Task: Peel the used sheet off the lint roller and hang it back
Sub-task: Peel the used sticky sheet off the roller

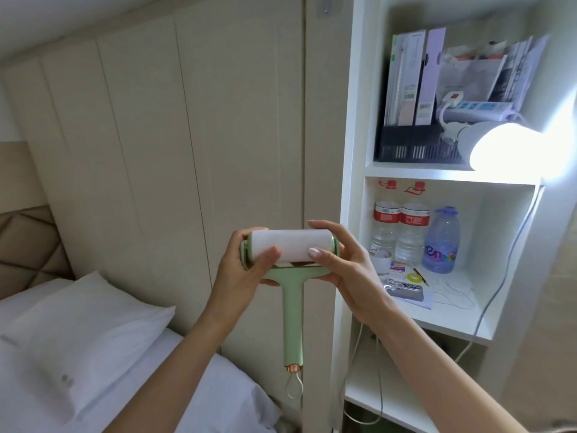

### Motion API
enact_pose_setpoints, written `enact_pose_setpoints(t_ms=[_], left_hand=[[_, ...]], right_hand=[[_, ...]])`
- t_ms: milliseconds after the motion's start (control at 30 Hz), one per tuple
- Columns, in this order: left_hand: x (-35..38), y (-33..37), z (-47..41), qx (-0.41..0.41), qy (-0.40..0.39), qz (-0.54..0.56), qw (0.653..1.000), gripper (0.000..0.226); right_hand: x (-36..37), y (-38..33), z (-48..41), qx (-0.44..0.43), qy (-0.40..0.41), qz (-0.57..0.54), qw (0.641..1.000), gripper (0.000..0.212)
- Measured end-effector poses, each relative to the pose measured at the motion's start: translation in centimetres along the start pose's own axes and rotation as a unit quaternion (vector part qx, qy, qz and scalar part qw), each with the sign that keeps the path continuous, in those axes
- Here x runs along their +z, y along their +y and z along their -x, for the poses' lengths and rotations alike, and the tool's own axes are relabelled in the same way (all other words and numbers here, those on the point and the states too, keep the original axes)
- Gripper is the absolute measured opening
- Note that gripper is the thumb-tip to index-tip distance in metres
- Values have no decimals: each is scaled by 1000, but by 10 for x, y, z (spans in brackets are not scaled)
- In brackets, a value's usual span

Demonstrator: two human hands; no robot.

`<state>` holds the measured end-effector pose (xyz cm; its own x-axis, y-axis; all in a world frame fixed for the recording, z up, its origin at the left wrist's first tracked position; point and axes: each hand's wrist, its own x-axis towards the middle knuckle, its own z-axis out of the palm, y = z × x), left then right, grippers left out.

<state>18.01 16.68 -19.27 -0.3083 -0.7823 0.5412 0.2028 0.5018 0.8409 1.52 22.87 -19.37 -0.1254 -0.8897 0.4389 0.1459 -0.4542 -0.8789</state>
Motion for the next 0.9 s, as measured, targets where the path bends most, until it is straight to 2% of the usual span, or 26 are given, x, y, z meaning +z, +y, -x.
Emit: enact_pose_setpoints(t_ms=[67, 100, 200, 300, 367, 500, 567, 633, 767, 900], left_hand=[[-2, 2, 3, 2, -27, -8, 1000, 66], [-2, 4, 5, 10, -31, -14, 999, 71], [-2, 12, 13, 44, -21, 4, 999, 54], [-2, 15, 16, 39, -1, 25, 999, 42], [-2, 17, 18, 24, 4, 36, 999, 43], [-1, 20, 25, 32, -17, 30, 999, 67], [-2, 18, 27, 54, -11, 8, 998, 61], [-4, 17, 27, 62, -6, 13, 998, 50], [-7, 17, 27, 26, 22, 49, 998, 36], [-14, 16, 28, 41, 23, -6, 999, 70]], right_hand=[[2, -3, 3, -7, 11, -4, 1000, 53], [3, -4, 5, -15, 10, -6, 1000, 58], [3, -6, 10, -43, -20, -7, 999, 72], [4, -8, 15, -45, -45, -27, 998, 72], [5, -11, 18, -43, -41, -31, 998, 66], [12, -12, 21, -34, 3, -18, 999, 57], [14, -10, 20, -36, 16, -12, 999, 66], [13, -10, 20, -45, -9, -15, 999, 72], [14, -9, 20, -53, -48, -32, 997, 63], [19, -6, 17, -42, -17, -33, 998, 49]])
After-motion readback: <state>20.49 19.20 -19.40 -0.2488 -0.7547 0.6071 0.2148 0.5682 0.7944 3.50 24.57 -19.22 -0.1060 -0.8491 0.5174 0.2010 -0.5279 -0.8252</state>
